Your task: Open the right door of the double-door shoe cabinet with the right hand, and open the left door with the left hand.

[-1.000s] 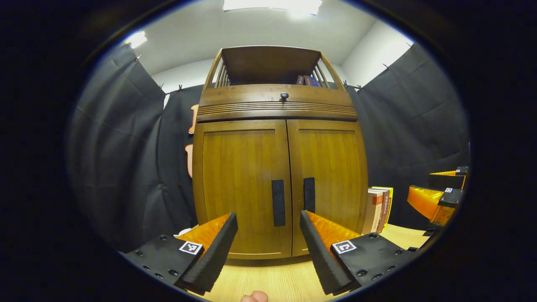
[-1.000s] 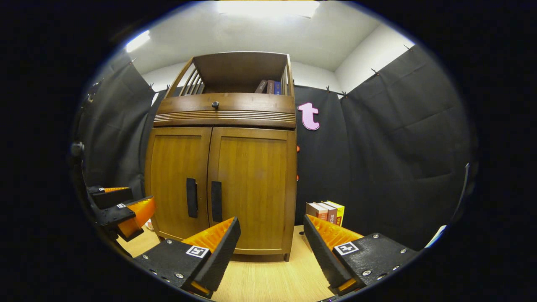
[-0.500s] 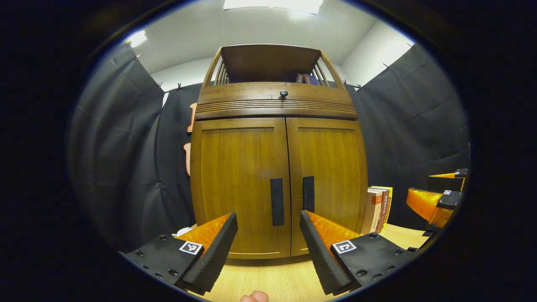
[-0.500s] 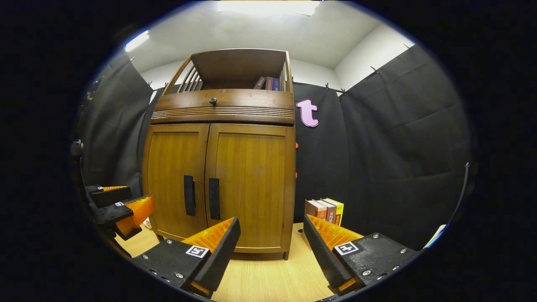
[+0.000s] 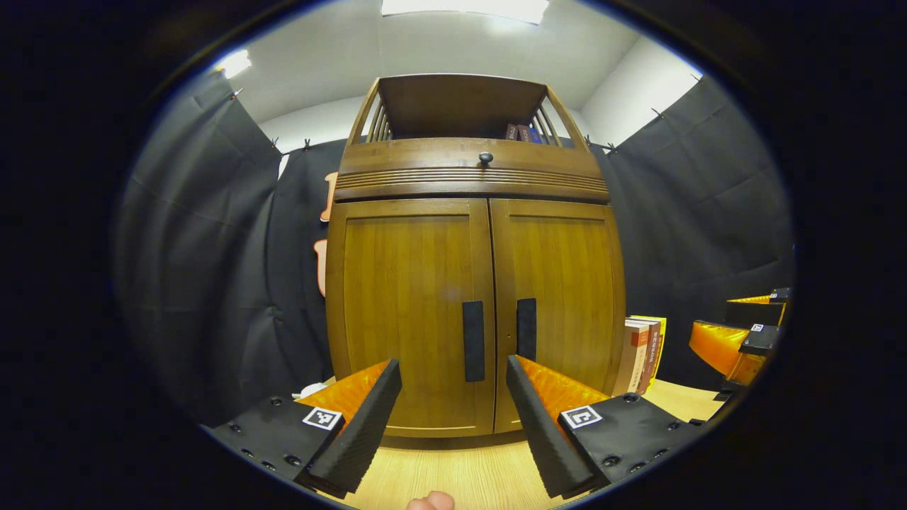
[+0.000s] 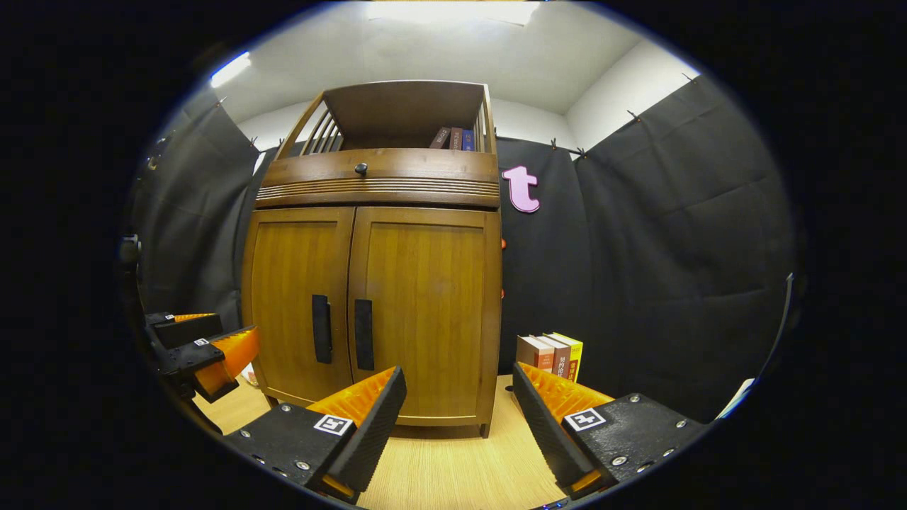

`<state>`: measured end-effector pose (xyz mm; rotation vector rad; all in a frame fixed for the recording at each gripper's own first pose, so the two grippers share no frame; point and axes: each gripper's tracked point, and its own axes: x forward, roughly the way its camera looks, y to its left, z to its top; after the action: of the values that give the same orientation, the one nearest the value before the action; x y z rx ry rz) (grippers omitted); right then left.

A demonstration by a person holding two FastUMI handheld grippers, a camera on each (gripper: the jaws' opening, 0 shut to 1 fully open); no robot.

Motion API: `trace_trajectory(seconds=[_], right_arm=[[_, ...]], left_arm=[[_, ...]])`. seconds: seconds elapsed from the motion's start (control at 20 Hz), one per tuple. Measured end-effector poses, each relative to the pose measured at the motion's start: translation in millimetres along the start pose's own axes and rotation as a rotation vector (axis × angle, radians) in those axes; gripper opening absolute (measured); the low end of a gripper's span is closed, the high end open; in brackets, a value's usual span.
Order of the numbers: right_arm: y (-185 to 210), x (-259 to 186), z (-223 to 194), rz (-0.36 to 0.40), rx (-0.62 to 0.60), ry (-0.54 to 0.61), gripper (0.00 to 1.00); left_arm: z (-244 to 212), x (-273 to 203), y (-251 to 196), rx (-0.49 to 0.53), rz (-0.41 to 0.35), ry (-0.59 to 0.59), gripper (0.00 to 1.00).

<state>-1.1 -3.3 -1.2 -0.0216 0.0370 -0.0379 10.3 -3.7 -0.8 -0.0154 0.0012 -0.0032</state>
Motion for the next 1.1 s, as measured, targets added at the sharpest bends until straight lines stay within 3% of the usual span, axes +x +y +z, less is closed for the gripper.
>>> trace_trajectory(seconds=[0.5,0.9,0.95,1.1], right_arm=[[11.2,20.4,0.6,0.034,0.0,0.015,0.93],[89.5,106.5,-1.4,0.246,0.069,0.075,0.93],[102.4,116.3,-0.1,0.277,0.075,0.074,0.97],[135.2,149.9,-9.5,0.331,0.069,0.085,0.93]], left_arm=[[-5.1,-4.6,7.3,-0.011,0.023,0.014,0.94],[-4.9,-5.5,15.1,-0.014,0.036,0.022,0.96],[-2.8,-5.7,17.1,-0.015,0.04,0.019,0.94],[0.2,-4.1,22.5,-0.014,0.044,0.011,0.94]])
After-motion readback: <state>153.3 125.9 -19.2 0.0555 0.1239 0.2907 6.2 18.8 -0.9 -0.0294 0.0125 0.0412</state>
